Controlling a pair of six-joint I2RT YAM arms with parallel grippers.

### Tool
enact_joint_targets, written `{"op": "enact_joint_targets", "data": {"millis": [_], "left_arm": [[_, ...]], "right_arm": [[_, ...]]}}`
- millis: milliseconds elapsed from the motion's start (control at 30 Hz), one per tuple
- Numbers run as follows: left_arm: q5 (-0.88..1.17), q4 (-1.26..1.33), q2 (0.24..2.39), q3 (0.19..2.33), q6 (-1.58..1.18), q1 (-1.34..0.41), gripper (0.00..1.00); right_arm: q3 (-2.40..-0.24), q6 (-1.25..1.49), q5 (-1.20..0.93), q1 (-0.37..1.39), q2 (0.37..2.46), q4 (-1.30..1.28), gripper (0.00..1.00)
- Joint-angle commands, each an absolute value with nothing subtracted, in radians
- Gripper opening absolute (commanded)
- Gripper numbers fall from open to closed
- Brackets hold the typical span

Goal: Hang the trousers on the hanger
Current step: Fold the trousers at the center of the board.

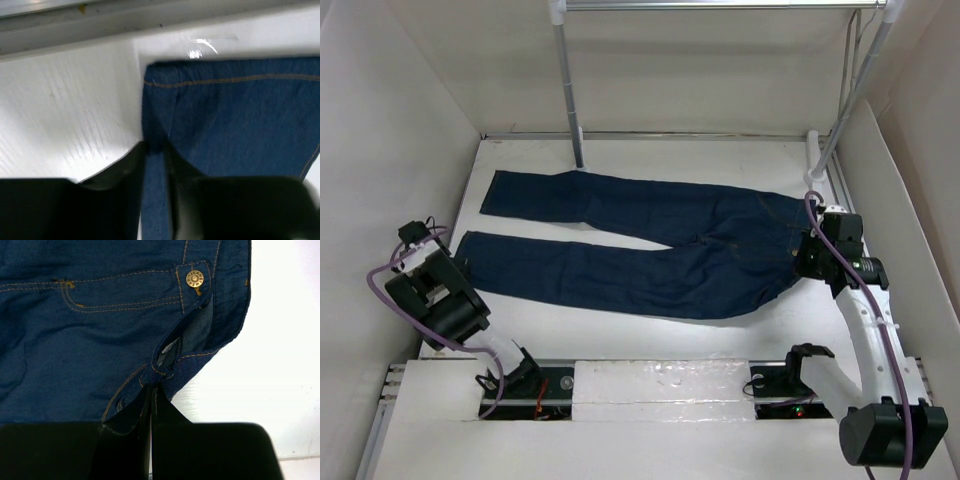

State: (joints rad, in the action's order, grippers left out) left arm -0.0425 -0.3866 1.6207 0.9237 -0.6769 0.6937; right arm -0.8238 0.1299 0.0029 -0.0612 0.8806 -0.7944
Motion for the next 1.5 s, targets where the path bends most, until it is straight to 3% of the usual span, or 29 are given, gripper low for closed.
{"op": "enact_joint_targets", "data": {"millis": [0, 67, 367, 733, 1100, 1467], "left_arm": [[-0.072, -0.382, 1.667, 0.917, -0.669, 0.696, 0.11], [-0.071, -0.382, 1.669, 0.920, -0.664, 0.696, 0.00], [-0.029, -0.486, 1.483, 1.058, -0.676, 0.651, 0.00], [-0.020, -0.463, 1.503, 1.409, -0.755, 0.474, 0.00], [-0.041, -0.462, 1.804, 1.736, -0.792, 0.338, 0.00], [-0.084, -0.563, 2.229, 2.232, -0.781, 0.256, 0.00]], "right_arm": [[-0.862, 0.146, -0.012, -0.080, 0.882, -0.753, 0.00], [-0.862, 0.152, -0.015, -0.107, 0.891, -0.752, 0.00], [-0.963, 0.161, 0.095, -0.167, 0.952, -0.746, 0.00], [-1.138, 0.225, 0.071, -0.207, 1.206, -0.588, 0.00], [-1.258, 0.224, 0.009, -0.298, 1.414, -0.474, 0.00], [-1.539, 0.232, -0.060, -0.318, 1.775, -0.408, 0.00]]}}
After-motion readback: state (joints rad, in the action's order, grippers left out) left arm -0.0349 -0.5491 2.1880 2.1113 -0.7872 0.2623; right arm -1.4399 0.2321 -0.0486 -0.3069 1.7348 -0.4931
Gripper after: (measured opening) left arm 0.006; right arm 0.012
